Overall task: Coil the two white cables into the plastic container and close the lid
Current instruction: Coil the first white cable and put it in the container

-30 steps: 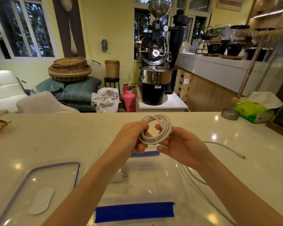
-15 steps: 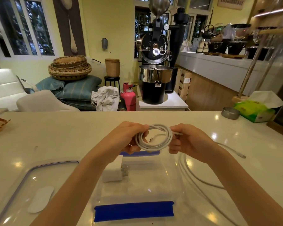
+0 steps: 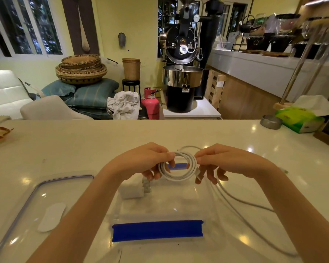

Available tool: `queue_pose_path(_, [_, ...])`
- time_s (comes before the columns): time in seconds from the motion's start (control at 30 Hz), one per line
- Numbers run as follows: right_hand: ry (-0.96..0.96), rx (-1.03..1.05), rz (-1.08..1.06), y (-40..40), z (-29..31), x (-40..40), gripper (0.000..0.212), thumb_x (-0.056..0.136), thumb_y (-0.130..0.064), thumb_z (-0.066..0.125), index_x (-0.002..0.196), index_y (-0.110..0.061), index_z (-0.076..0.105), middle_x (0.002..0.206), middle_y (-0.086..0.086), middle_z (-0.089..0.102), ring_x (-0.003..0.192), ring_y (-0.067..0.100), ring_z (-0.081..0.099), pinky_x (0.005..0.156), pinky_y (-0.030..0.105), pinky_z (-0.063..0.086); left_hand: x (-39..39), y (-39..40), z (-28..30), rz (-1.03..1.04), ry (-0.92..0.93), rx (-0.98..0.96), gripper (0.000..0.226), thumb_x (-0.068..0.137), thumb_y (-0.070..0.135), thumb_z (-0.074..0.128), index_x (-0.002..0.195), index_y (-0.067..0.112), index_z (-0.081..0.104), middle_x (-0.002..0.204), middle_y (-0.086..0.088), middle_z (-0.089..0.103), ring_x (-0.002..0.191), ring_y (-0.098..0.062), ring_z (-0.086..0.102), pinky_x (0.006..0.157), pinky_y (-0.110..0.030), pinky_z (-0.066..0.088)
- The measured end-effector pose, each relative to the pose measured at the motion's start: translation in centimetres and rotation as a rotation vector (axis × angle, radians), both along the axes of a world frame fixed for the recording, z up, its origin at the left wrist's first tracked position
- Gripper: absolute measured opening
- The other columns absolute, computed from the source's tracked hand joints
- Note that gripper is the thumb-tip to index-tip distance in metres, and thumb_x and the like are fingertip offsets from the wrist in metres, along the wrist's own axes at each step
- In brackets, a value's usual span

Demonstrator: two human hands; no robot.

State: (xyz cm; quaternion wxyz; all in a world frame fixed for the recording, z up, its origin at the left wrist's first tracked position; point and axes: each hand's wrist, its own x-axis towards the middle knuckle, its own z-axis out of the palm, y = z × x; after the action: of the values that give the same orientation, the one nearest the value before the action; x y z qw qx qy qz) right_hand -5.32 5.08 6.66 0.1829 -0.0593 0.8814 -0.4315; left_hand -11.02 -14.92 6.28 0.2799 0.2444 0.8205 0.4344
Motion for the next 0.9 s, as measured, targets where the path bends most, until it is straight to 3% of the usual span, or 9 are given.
queue_pose_path(0.2, [0.111, -0.027, -0.187, -0.5, -0.6, -0.5, 0.024, 0.092, -0.023, 0.046, 0.083, -0.019, 0.068, 0.073, 0.004, 0.074, 0.043, 0.007, 0.047, 0.041, 0.017, 0.035, -0.4, 0.2, -0.7, 0.039, 0.002, -0.053, 0.028, 0.093, 0.03, 0.046, 0.085, 0.011, 0.064, 0.065, -0.002, 0.058, 0.046, -0.007, 0.05, 0.048, -0.017, 0.044])
queue_pose_path(0.3, [0.153, 0.003, -0.212, -1.1, -0.7, -0.3, 0.016, 0.084, -0.03, 0.059, 0.084, -0.018, 0.069, 0.069, 0.003, 0.072, 0.038, 0.003, 0.046, 0.039, 0.014, 0.034, -0.4, 0.6, -1.4, 0.034, -0.01, -0.1, 0.028, 0.092, 0.03, 0.048, 0.084, 0.009, 0.065, 0.065, -0.004, 0.056, 0.046, -0.009, 0.049, 0.05, -0.019, 0.044])
queue_pose_path(0.4, [0.235, 0.223, -0.176, -2.1, -1.3, 0.0, 0.017, 0.074, -0.031, 0.071, 0.081, -0.016, 0.07, 0.059, -0.005, 0.069, 0.046, 0.001, 0.057, 0.047, 0.012, 0.043, -0.3, 1.1, -2.1, 0.028, -0.003, -0.159, 0.031, 0.091, 0.031, 0.05, 0.088, 0.006, 0.067, 0.064, -0.006, 0.057, 0.044, -0.009, 0.049, 0.049, -0.019, 0.044])
queue_pose_path(0.53, [0.335, 0.508, -0.242, -3.5, -2.3, 0.1, 0.016, 0.071, -0.031, 0.073, 0.076, -0.017, 0.07, 0.068, -0.003, 0.067, 0.068, 0.013, 0.063, 0.065, 0.03, 0.053, -0.3, 1.9, -3.1, 0.026, 0.016, -0.269, 0.027, 0.09, 0.028, 0.052, 0.092, 0.005, 0.066, 0.064, -0.005, 0.061, 0.039, -0.006, 0.053, 0.047, -0.016, 0.048])
queue_pose_path(0.67, [0.433, 0.755, -0.248, -4.7, -2.8, 0.0, 0.019, 0.079, -0.029, 0.065, 0.092, -0.016, 0.067, 0.088, 0.002, 0.066, 0.083, 0.019, 0.06, 0.065, 0.028, 0.043, -0.3, 2.7, -3.3, 0.012, 0.043, -0.366, 0.022, 0.091, 0.023, 0.051, 0.087, 0.003, 0.059, 0.063, -0.006, 0.058, 0.039, -0.007, 0.056, 0.044, -0.016, 0.05])
queue_pose_path(0.77, [0.462, 0.862, -0.226, -5.1, -2.9, -0.2, 0.019, 0.085, -0.024, 0.058, 0.1, -0.015, 0.062, 0.093, 0.005, 0.066, 0.085, 0.023, 0.059, 0.067, 0.029, 0.04, 0.0, 3.3, -3.1, 0.01, 0.066, -0.412, 0.026, 0.093, 0.022, 0.046, 0.072, 0.007, 0.05, 0.057, -0.006, 0.056, 0.039, -0.01, 0.058, 0.043, -0.017, 0.05])
queue_pose_path(0.9, [0.493, 0.978, -0.179, -5.4, -3.7, -0.7, 0.011, 0.086, -0.014, 0.054, 0.096, -0.01, 0.059, 0.068, 0.002, 0.045, 0.07, 0.02, 0.043, 0.048, 0.024, 0.027, 0.3, 3.6, -3.5, 0.023, 0.084, -0.424, 0.023, 0.095, 0.02, 0.04, 0.078, 0.007, 0.049, 0.064, -0.007, 0.059, 0.05, -0.018, 0.062, 0.056, -0.023, 0.053])
